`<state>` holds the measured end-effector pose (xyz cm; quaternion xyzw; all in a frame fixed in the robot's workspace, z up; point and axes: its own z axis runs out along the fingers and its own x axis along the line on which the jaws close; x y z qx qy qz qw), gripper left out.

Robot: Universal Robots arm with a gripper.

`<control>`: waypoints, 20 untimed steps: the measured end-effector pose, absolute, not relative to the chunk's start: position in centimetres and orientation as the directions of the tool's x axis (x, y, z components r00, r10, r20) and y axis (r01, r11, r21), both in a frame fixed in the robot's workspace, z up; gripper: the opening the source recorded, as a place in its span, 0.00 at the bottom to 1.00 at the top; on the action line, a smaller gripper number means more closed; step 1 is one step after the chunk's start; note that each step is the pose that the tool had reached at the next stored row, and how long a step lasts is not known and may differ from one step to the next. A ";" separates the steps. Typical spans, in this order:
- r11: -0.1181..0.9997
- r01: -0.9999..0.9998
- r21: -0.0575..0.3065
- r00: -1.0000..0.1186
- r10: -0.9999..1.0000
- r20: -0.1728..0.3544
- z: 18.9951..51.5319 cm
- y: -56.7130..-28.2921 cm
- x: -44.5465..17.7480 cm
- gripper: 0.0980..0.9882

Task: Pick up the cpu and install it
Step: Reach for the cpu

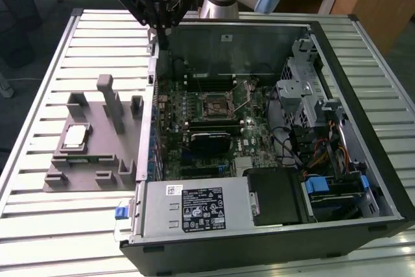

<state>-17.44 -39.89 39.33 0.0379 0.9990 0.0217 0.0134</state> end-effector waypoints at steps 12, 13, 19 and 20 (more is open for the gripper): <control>0.996 0.075 0.045 -0.997 0.076 -0.026 39.3 -39.9 -19.9 0.01; 0.996 0.075 0.045 -0.997 0.076 -0.026 39.3 -39.9 -20.1 0.01; 0.996 0.075 0.045 -0.997 0.076 -0.026 39.3 -39.9 -21.4 0.01; 0.996 0.075 0.045 -0.997 0.076 -0.027 39.3 -39.9 -21.6 0.01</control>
